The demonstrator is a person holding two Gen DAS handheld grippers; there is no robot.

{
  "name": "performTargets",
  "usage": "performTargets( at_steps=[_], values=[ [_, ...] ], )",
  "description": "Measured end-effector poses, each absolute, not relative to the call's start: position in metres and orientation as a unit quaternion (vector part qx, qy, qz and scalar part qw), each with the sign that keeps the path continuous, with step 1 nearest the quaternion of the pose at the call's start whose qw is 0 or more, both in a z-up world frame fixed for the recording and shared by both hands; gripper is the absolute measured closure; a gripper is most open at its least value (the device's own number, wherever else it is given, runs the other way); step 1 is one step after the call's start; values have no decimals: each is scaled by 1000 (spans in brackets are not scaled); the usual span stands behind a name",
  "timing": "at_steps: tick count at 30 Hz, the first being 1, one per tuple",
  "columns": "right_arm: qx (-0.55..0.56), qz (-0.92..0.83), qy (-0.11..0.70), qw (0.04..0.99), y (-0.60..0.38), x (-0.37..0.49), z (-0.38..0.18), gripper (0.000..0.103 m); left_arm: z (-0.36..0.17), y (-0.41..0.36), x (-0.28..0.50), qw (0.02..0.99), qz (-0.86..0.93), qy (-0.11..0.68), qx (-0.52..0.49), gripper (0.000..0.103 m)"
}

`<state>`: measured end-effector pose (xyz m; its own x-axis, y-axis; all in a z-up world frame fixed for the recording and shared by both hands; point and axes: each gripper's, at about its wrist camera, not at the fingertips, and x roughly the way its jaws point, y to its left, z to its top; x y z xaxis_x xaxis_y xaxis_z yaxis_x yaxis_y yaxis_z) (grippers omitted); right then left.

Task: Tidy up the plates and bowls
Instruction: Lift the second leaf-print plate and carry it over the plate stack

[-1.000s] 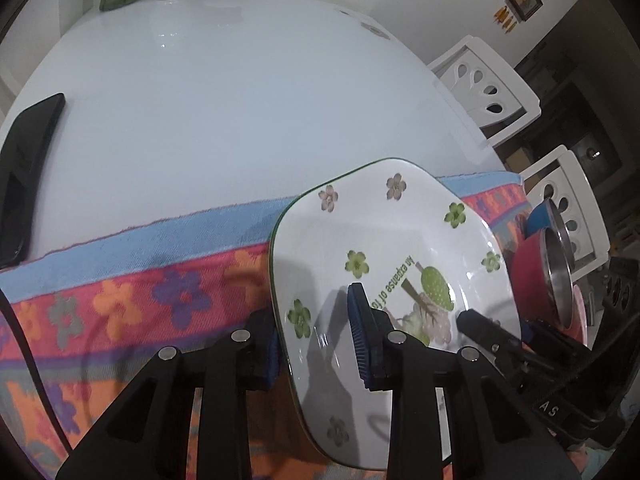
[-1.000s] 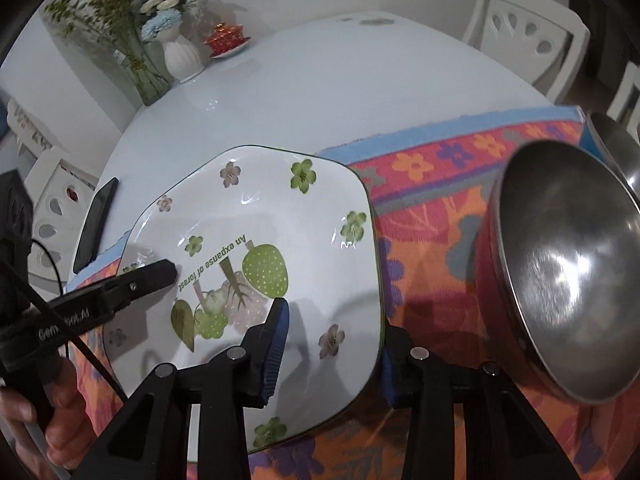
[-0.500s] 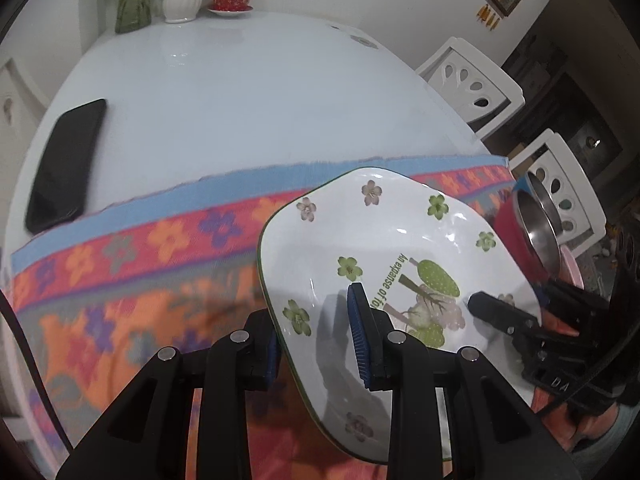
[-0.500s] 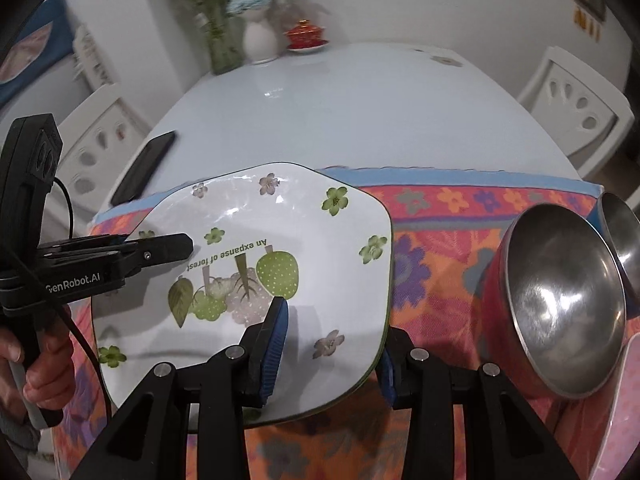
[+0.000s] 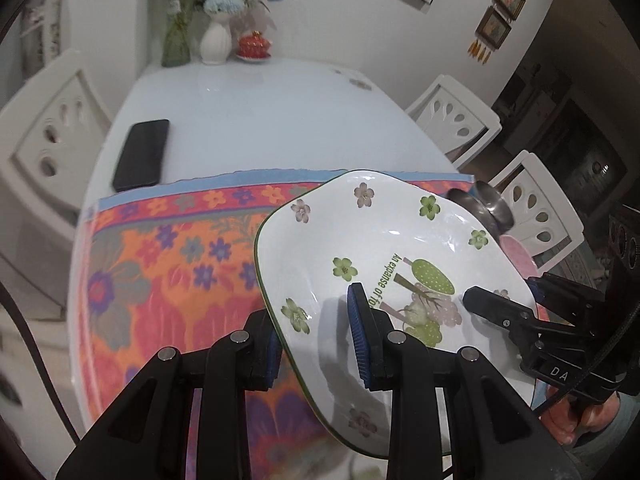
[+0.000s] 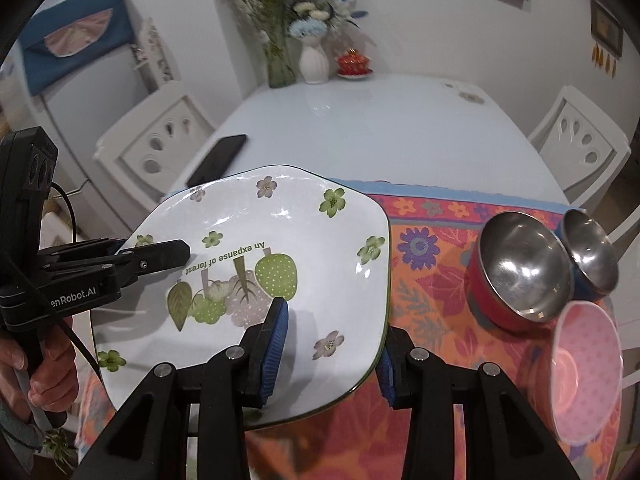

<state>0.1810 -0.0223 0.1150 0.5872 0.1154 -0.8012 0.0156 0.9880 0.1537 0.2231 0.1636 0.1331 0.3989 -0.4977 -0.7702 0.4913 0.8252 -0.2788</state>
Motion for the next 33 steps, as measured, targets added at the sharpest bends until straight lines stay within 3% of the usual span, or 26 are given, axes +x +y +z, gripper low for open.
performTargets(
  at_steps=[11, 23, 33],
  values=[
    [60, 81, 459, 883, 11, 74, 141, 65, 147, 200, 105, 850, -244, 466, -9, 77],
    [30, 141, 522, 841, 33, 8, 98, 65, 97, 225, 19, 823, -202, 531, -25, 77],
    [13, 157, 553, 818, 39, -6, 71, 65, 72, 230, -1, 812, -184, 552, -43, 77]
  ],
)
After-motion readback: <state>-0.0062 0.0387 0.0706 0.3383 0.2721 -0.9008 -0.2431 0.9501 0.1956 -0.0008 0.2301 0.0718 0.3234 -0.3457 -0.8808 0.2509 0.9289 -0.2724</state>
